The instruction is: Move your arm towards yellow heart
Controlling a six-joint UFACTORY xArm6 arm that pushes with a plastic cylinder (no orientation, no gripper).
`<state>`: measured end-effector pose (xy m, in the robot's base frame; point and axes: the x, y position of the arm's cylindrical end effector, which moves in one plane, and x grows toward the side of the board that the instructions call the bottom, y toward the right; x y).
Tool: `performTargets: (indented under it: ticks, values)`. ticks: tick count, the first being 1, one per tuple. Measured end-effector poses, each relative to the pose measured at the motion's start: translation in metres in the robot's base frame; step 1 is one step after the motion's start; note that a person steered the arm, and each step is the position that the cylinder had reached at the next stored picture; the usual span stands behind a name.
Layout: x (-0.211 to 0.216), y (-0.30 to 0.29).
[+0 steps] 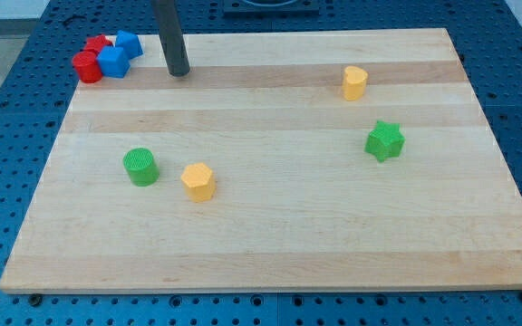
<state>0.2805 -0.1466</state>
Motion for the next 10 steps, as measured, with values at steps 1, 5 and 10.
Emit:
performTargets:
  ticks: [1,5,10]
  values:
    - [0.001,0.002]
    - [0.02,0.036]
    - [-0.007,0.169]
